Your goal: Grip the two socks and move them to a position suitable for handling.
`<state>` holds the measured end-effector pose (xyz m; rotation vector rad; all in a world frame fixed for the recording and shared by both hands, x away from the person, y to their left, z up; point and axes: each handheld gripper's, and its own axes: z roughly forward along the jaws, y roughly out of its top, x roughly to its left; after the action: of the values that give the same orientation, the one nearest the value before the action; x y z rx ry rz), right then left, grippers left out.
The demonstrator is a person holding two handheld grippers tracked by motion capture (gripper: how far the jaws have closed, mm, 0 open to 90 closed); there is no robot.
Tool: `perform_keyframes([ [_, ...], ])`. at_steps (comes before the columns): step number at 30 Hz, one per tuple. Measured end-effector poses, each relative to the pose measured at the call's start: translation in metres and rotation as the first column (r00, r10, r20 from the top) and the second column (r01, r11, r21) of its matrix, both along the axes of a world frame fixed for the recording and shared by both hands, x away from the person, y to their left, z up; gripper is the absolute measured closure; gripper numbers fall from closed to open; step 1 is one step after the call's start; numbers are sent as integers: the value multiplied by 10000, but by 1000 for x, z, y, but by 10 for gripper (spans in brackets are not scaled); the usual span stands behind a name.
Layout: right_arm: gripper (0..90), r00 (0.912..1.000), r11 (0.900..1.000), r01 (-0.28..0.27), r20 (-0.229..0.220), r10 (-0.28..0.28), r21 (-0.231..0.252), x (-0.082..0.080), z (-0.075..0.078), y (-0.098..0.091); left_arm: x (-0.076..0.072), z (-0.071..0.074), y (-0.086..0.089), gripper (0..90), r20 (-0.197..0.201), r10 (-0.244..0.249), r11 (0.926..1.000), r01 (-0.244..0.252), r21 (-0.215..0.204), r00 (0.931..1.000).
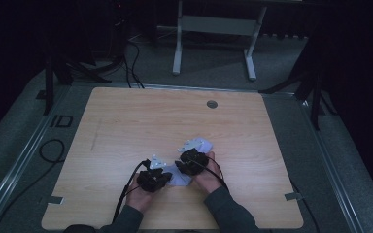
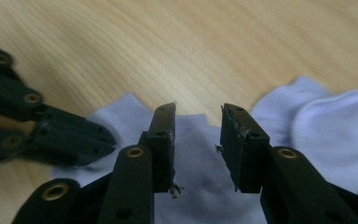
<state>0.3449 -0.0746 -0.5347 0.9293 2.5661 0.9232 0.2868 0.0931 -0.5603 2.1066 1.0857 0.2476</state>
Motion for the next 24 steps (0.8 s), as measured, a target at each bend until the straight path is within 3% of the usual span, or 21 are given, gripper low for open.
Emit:
perform_keyframes([
  [3,711,9990,9993,184,-392,-197,-314,5,-9,4,0,0,0,879,27,-18,10000,17,51,10000],
  [7,857,9985,9991,373,-393,-381,-205,5,-6,1,-1,0,-1,879,32,75,10000,-75,42,10000],
  [17,864,9991,9961,388,-211,-372,798,-8,17,-30,-1,0,-1,879,50,168,9999,-168,6,9998],
  [24,861,9972,9889,722,-273,-693,1297,-25,18,-65,-2,-1,-2,878,52,207,9998,-207,-22,9998],
])
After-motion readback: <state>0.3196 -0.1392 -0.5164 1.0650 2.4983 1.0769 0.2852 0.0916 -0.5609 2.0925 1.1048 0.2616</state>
